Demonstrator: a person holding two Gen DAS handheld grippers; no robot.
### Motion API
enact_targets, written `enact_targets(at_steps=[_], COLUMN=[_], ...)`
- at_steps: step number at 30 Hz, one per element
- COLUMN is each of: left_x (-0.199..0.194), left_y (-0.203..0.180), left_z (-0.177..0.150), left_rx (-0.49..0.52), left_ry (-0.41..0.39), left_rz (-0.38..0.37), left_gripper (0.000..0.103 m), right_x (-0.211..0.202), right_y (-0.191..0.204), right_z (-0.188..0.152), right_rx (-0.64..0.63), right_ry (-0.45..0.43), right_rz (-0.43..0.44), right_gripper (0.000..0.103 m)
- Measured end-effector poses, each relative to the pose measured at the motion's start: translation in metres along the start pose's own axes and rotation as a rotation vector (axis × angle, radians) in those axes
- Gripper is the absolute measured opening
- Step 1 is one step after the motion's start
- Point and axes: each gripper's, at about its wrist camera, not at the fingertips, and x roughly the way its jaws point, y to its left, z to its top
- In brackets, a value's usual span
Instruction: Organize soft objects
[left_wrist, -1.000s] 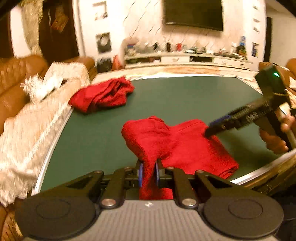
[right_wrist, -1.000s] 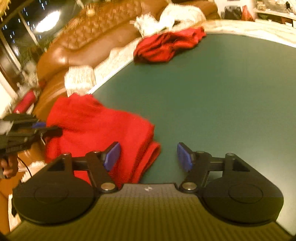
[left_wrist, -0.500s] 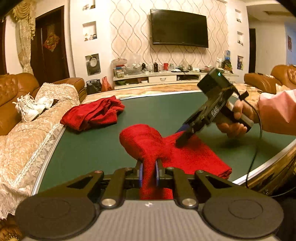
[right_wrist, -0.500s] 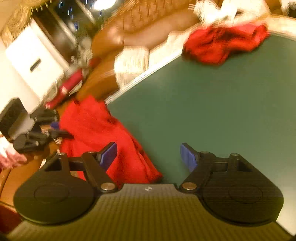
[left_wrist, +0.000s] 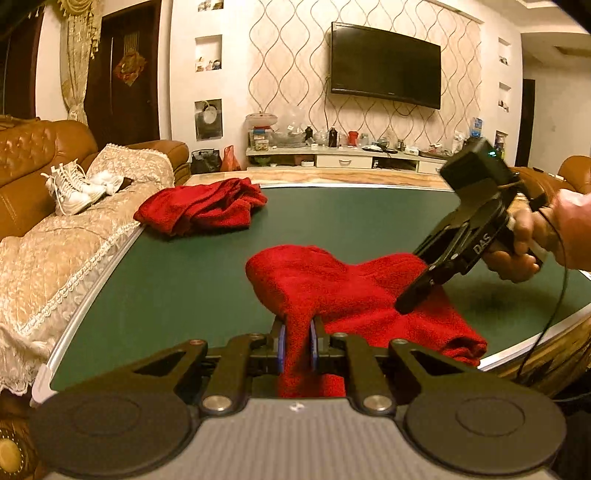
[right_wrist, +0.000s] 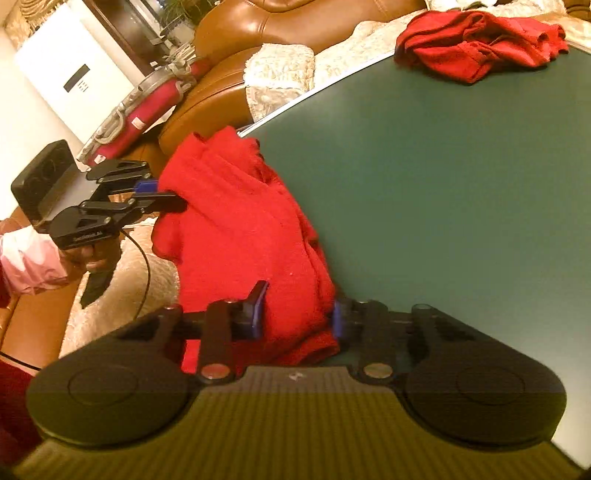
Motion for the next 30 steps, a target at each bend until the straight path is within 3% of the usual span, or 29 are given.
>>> enact_targets(at_steps=[6,8,13,21,30], left_x=[-0.003,-0.009,-0.038,-0.136,-0.270], left_y=[0.018,0.019,0.015,-0.025,-0.047], left_z=[0.000,-0.001,0.001,-0.014,-0.070], left_rx=[-0.125,-0.163,-0.266,-0.396,-0.555], left_ry=[0.027,0.036,0.021,-0.058,-0.042], left_rz=[-0.012,-0.003,0.044,0.200,0.357], left_gripper=[0.014,0.014,0.014,0.014,0.013], right_x=[-0.015,-0.019,-0.028,-0.046,-0.017], right_y=[0.026,0.046,0.071,0.125,0.252], right_z=[-0.014,-0.013,-0.002,0.016,0.027], right_rx=[0.153,0.179,0.206,0.131,-0.033], right_ry=[-0.152,-0.168,-0.181,-0.172,-0.054], right_rz=[-0.107,-0.162,-0.162,-0.115,-0.057], right_gripper=[0.028,0.026,0.025,0.024,0.024])
